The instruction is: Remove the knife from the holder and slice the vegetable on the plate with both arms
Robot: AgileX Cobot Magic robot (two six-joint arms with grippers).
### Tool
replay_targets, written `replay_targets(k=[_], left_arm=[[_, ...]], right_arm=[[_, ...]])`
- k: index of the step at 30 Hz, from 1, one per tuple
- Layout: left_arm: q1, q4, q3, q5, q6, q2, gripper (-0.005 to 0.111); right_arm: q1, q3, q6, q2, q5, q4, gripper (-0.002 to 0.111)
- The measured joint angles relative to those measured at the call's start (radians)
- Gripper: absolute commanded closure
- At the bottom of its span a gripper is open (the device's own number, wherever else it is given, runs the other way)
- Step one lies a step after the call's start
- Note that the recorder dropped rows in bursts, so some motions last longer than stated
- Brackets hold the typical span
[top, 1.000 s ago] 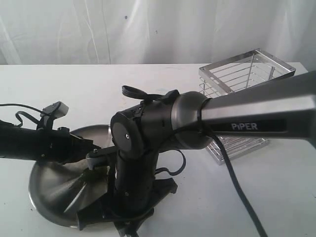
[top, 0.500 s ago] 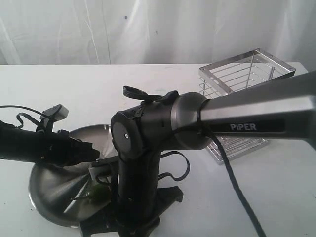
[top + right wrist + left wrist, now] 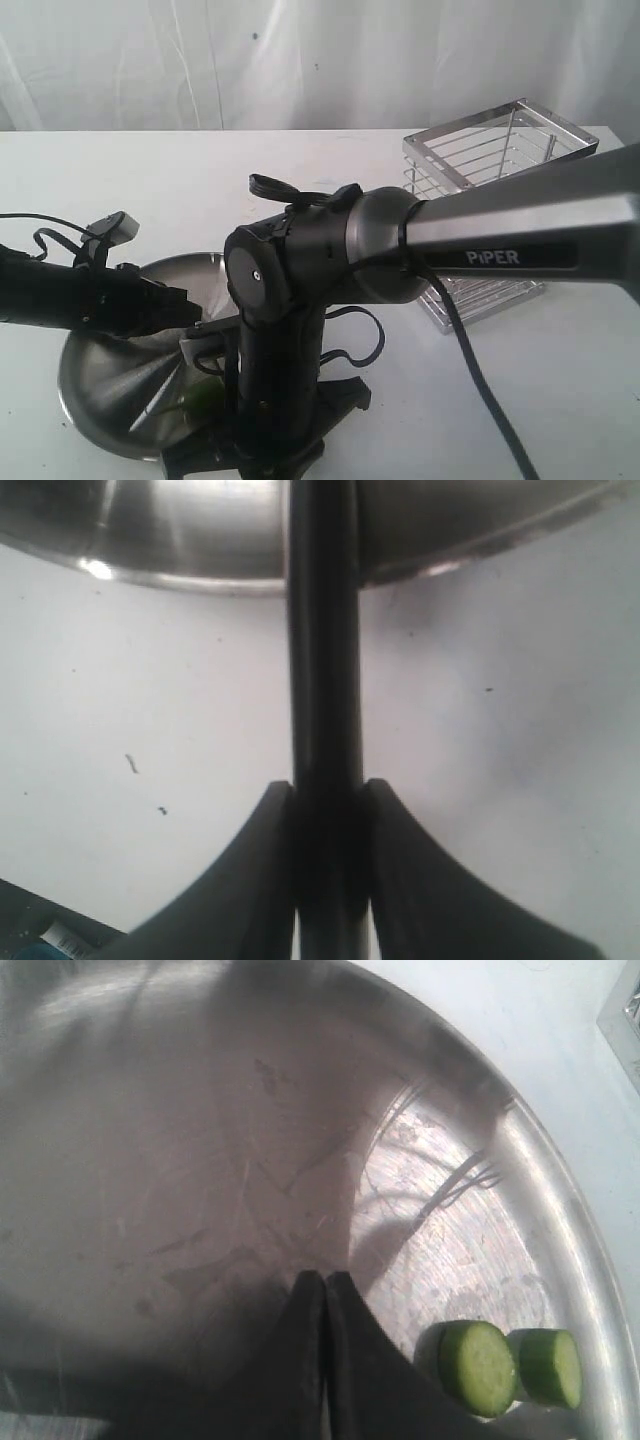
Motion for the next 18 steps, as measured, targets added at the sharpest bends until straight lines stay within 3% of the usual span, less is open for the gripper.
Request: replay_targets(k=[18], left_arm=[[0.000, 0.000, 0.004, -0.047, 0.000, -0.059, 0.107]], right_arm=[[0.000, 0.000, -0.022, 0.000, -0.002, 0.002, 0.108]])
